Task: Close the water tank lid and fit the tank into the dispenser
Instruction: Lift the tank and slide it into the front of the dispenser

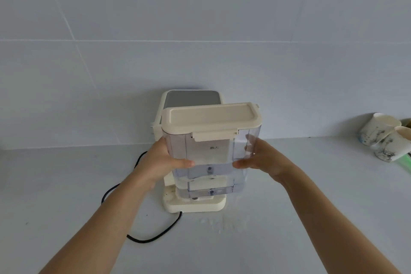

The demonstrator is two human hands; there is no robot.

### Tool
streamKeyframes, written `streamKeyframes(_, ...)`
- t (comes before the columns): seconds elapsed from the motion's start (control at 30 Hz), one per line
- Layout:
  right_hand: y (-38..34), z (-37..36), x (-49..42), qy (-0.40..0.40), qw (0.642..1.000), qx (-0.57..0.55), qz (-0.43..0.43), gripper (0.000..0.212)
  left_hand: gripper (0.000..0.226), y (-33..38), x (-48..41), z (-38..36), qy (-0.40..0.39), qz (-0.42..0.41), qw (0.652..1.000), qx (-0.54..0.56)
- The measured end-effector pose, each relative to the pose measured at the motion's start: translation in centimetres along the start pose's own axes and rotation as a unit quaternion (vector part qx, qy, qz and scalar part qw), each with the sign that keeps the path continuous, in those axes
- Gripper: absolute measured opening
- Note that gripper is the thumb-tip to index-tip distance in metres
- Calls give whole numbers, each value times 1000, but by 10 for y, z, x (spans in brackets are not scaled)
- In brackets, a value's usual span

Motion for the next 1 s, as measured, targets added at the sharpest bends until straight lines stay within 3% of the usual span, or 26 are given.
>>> streamKeyframes(0.17,-12,-16,-15,-13,1000,0,16,50,48,0,1,18,15,4,1000,9)
streamKeyframes(0.53,-5,-33,-32,-5,999,-43,1,70,49,-11,-8,38,16,33,999,28)
streamKeyframes(1.0,4,-35,-38,12,999,-51,5,57,47,-26,-18,37,-6,33,999,23)
Point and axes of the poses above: each hand's wrist, its own x-axis away from the middle knuckle, its own z-axis out of the back of the hand, y = z × x, the point moved 8 cm from there along -x, towards the middle knuckle, and after that the axes turned 4 degrees about -y, right-handed, at the moved point
